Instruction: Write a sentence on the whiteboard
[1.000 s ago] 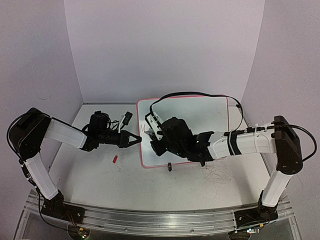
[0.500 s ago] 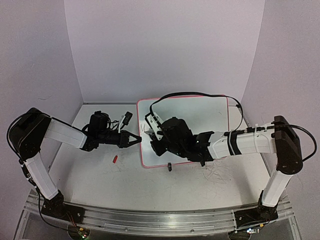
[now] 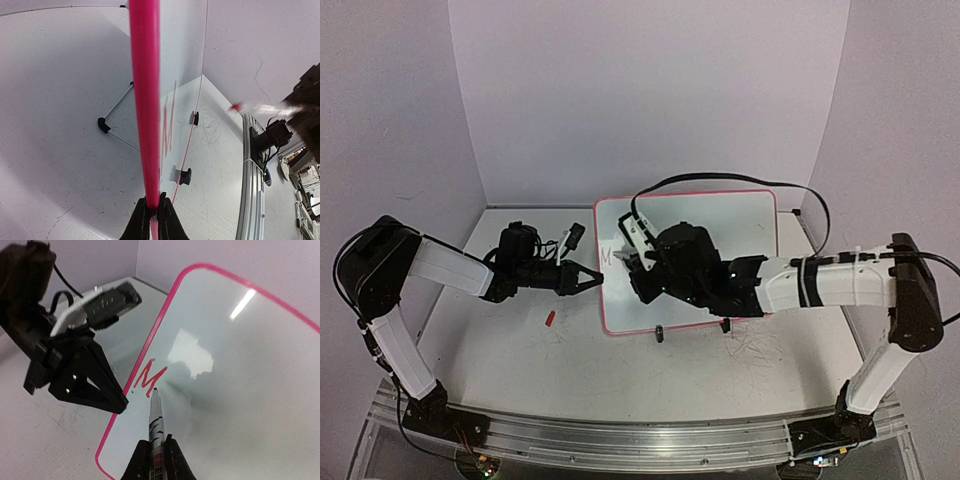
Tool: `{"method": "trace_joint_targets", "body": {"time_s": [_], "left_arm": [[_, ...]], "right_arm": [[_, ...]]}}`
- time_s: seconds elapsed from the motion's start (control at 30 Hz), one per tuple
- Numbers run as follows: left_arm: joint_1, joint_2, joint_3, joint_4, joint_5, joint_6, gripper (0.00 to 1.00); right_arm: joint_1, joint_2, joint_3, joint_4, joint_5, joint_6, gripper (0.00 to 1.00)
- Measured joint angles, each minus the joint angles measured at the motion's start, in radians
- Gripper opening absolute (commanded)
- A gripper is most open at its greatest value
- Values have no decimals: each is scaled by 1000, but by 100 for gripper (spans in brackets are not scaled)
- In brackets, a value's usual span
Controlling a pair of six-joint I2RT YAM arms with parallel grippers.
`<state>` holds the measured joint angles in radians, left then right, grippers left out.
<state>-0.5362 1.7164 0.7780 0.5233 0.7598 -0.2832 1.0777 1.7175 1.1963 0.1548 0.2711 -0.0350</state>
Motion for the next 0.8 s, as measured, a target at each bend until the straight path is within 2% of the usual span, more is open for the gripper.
{"method": "trace_joint_targets", "body": {"time_s": [0.17,0.4,0.57,0.8], "left_arm": [[0,-1,0,-2,-2,0,16],[0,-1,10,-10,5,-2,25],[-3,-1,26,-11,11,-2,22],[-5,5,43,-17,14,-1,10]], "right_arm": [[-28,-113,-33,45,-25,-20,0],[-49,-66,-33,62,-56,-38,0],[-47,-43,-34,57,-74,-43,0],[-47,-18,-33,63,-82,-43,0]]}}
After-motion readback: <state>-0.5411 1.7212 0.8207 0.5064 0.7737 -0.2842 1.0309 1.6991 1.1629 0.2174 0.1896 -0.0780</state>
